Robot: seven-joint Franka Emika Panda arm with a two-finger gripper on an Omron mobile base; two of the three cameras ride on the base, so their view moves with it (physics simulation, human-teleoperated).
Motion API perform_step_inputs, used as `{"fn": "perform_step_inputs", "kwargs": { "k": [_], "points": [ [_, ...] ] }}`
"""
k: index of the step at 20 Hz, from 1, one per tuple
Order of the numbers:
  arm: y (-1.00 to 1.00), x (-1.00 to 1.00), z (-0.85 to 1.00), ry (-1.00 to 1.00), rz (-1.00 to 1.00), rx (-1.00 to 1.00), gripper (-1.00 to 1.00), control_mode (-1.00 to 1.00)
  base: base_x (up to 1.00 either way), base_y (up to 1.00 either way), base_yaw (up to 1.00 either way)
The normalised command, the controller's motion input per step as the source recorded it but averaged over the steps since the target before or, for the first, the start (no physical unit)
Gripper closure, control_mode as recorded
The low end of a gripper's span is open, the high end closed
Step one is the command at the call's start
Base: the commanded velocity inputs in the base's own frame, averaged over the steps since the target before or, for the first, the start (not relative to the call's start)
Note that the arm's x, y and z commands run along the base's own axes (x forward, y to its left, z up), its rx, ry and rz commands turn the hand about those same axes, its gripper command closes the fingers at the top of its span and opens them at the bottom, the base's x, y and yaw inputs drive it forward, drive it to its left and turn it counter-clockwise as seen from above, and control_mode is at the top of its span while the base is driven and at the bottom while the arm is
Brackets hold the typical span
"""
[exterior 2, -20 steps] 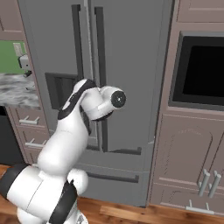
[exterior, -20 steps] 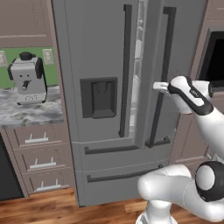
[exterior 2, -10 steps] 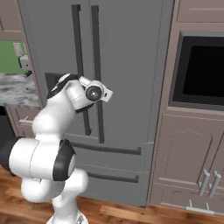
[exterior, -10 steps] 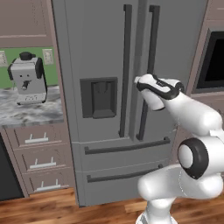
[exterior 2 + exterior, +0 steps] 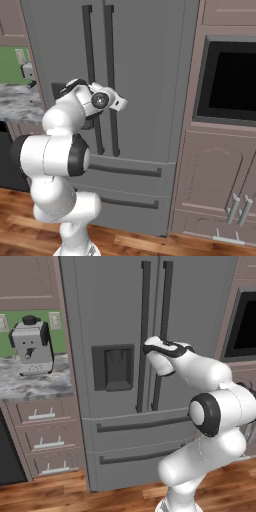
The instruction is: Place the sweet potato in the correct fridge rack based on whether it is a fruit or vegetable. Finally, close the fridge door.
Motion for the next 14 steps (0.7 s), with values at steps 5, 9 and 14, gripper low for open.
{"fn": "perform_step_inputs", "kwargs": {
  "k": [5, 9, 14],
  "points": [
    [0.06, 0.21, 0.00, 0.00, -0.02, 0.00, -1.00, -1.00, 0.00, 0.00, 0.00],
    [0.00, 0.00, 0.00, 0.00, 0.00, 0.00, -1.00, -1.00, 0.00, 0.00, 0.00],
    [0.00, 0.00, 0.00, 0.00, 0.00, 0.00, -1.00, -1.00, 0.00, 0.00, 0.00]
  ]
}}
